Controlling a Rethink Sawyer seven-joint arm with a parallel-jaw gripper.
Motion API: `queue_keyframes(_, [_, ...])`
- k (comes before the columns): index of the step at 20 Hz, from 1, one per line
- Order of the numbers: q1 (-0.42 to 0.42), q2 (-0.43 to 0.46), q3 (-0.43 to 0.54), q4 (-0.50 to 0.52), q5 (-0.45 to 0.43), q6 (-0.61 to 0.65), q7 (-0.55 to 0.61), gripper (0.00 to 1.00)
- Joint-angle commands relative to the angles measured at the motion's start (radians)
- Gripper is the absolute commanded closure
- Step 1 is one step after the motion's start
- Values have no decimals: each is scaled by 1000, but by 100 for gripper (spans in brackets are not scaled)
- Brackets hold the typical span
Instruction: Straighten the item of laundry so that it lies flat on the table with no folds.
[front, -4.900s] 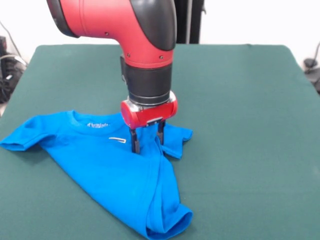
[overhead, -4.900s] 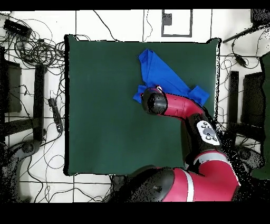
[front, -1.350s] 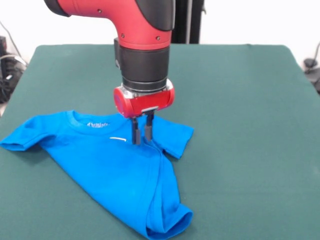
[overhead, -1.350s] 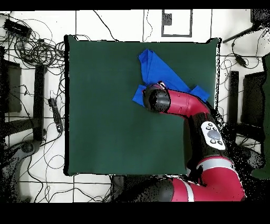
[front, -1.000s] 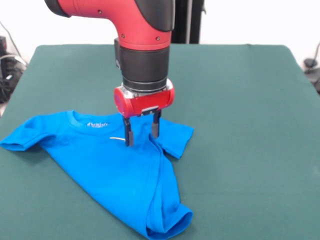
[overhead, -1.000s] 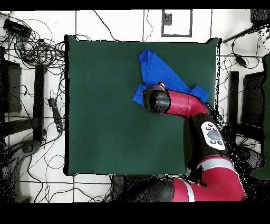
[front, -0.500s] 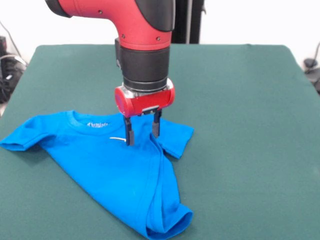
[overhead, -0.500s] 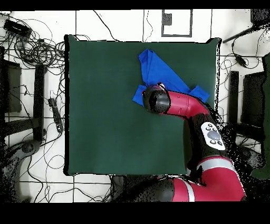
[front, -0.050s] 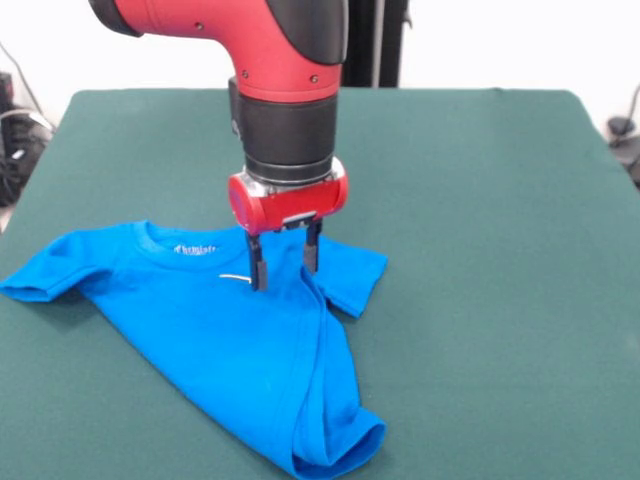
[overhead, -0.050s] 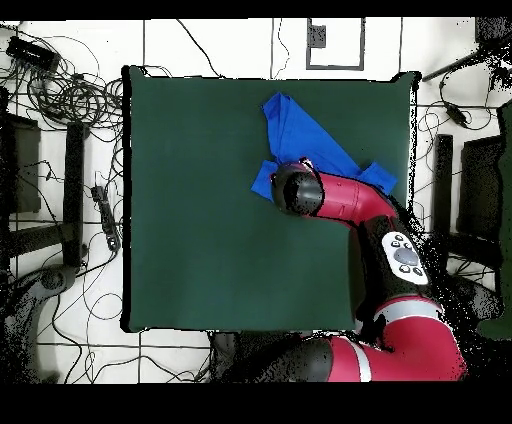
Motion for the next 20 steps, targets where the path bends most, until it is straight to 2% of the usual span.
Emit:
queue_keyframes(1, [9,69,98,74,46,-29,213,0])
queue_keyframes(12, [3,75,108,75,44,-41,210,0])
queue_keyframes(13, [-1,74,112,80,43,-51,211,100])
queue_keyframes(16, [-6,73,120,91,46,-72,222,100])
queue_keyframes(20, [28,68,82,78,57,-57,251,100])
